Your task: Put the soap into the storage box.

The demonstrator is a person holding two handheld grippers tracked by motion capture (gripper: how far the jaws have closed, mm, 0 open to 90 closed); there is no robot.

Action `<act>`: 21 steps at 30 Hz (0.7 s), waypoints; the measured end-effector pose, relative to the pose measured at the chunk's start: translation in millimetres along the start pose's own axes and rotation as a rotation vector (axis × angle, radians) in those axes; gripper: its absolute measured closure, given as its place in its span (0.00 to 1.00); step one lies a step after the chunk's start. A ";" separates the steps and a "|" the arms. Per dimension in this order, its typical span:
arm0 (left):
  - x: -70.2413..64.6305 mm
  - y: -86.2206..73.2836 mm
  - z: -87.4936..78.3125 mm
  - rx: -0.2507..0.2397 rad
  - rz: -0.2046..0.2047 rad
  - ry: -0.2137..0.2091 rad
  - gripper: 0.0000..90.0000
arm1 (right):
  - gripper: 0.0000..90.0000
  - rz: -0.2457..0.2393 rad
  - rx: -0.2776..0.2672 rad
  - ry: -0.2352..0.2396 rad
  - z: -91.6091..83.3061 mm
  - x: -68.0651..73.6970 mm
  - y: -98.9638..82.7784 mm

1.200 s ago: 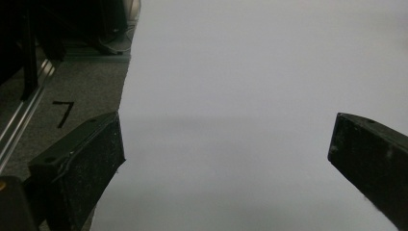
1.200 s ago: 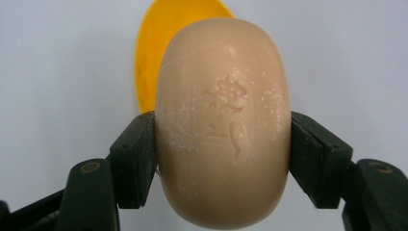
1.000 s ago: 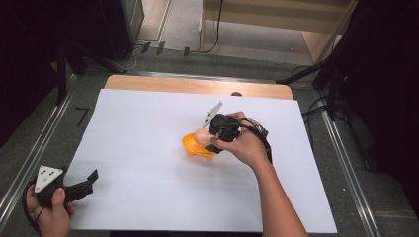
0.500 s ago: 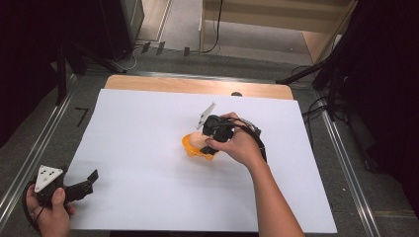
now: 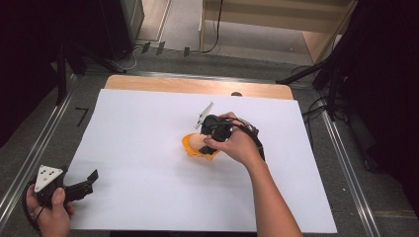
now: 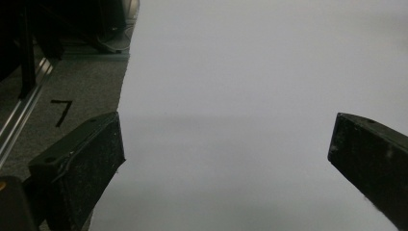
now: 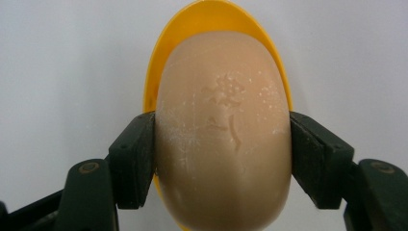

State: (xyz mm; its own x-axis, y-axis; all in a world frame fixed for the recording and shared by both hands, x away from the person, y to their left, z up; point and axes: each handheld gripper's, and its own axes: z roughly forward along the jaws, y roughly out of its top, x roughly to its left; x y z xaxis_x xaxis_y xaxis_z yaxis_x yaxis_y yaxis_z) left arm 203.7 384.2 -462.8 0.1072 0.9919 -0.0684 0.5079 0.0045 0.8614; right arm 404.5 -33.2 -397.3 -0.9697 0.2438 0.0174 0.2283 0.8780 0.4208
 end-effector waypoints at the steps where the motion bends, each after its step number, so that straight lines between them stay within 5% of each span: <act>1: -0.1 0.0 0.1 -0.001 -0.001 0.000 0.00 | 0.36 0.001 0.001 -0.001 0.0 0.0 0.0; 5: -0.1 0.1 0.3 0.001 0.001 0.001 0.00 | 0.34 0.015 -0.028 0.006 -3.9 -1.2 -0.3; 14: 0.1 0.1 0.4 0.002 -0.001 0.001 0.00 | 0.24 0.068 -0.055 -0.062 -14.6 -5.0 -10.2; 21: 0.0 0.0 0.5 0.001 0.001 0.003 0.00 | 0.20 0.171 -0.113 -0.082 -25.4 -11.5 -28.3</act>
State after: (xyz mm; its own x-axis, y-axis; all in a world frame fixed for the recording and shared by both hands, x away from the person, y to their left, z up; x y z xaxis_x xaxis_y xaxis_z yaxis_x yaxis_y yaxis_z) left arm 204.1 384.1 -463.0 0.1056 0.9922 -0.0662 0.5090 0.0033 0.8607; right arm 406.9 -71.3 -386.3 -0.9062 0.4220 0.0258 0.3734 0.7703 0.5169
